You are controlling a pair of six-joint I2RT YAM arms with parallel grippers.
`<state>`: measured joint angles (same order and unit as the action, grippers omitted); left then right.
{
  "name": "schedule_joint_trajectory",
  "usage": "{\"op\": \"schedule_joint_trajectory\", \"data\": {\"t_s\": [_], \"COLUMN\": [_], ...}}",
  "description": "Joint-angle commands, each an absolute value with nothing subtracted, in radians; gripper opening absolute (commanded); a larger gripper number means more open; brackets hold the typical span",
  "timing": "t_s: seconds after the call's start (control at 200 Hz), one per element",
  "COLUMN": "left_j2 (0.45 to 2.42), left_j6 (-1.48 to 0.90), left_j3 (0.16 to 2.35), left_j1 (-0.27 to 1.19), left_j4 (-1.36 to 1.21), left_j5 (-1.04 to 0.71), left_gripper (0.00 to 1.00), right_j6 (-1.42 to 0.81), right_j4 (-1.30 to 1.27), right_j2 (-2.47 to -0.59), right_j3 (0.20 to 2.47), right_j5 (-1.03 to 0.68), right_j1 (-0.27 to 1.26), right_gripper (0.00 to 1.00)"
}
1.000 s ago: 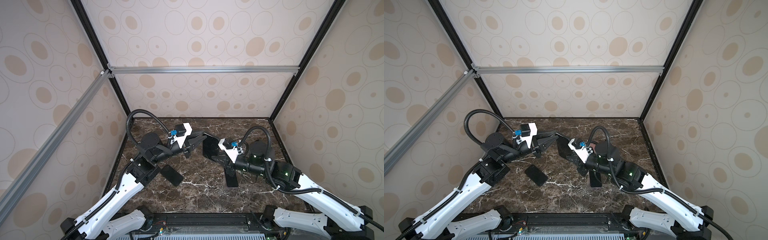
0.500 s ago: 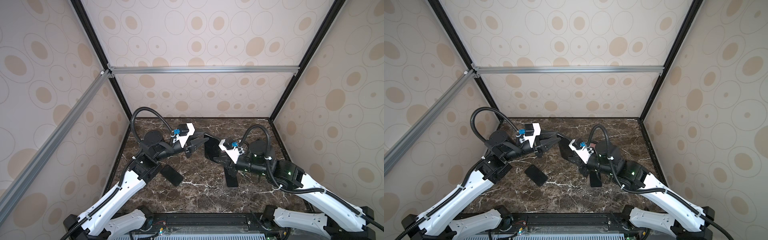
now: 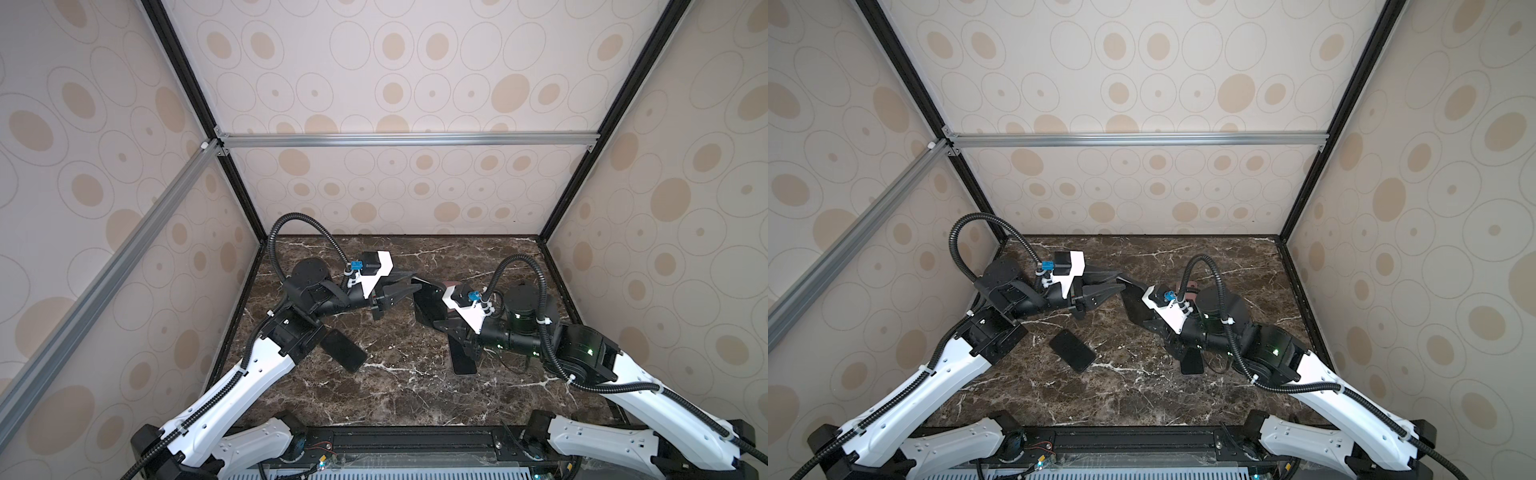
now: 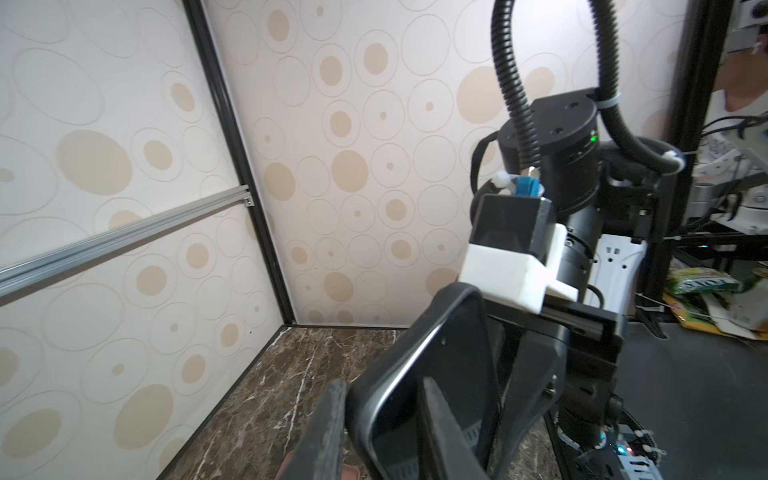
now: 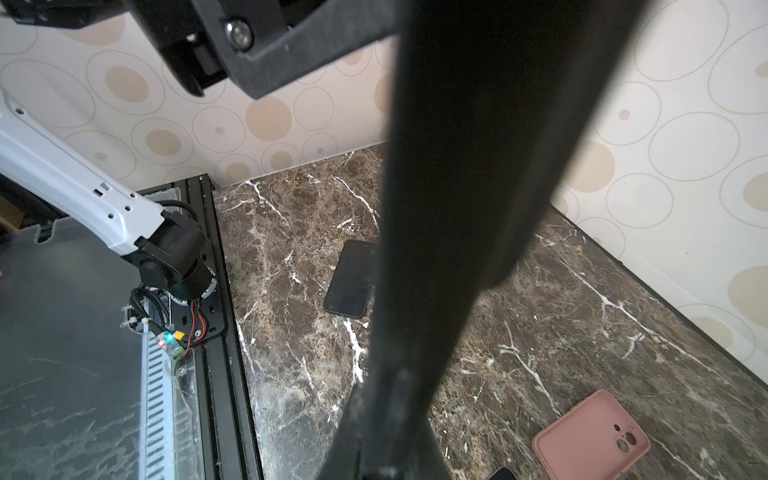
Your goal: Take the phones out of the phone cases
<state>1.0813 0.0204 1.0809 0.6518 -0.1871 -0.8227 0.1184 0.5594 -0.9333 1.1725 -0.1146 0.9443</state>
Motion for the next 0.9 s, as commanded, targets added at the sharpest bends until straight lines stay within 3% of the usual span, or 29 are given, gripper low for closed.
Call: {"op": "schedule_joint_trajectory", "data": {"t_s": [0.0,0.29,0.55,0.695,0.895], "left_j2": [1.15,1.175,1.053,0.96,0.918], "left_j6": [-0.001,-0.009,-0.012,-0.009,-0.09], "left_j3": [1.031,1.037,0.985,0.942,0.951], "left_j1": [0.704,0.709,0.709,0.709,0.701], "left_j4": [-0.061,-0.057,-0.139,-0.197,-0.254], "left_j5": [-1.055,-1.038,-0.716,-0.543,-0.506], "left_gripper": [0.29,0.31,0.48,0.47,0.43], "right_j6": [0.254,0.256,0.18,0.107,0.03], "right_j4": [0.319,0.345,0.265,0.237,0.252], "right_j2": [-0.931,-0.975,-0.922,-0.898,-0.886], "right_j3": [1.19,1.223,1.145,1.093,1.086], "right_j5": [-0.24,-0.348,-0.065,0.063,0.097], "right_j1": [1.0,1.0,0.999,1.0,0.977], "right_gripper": [0.0,0.0,0.0,0.0,0.0]}}
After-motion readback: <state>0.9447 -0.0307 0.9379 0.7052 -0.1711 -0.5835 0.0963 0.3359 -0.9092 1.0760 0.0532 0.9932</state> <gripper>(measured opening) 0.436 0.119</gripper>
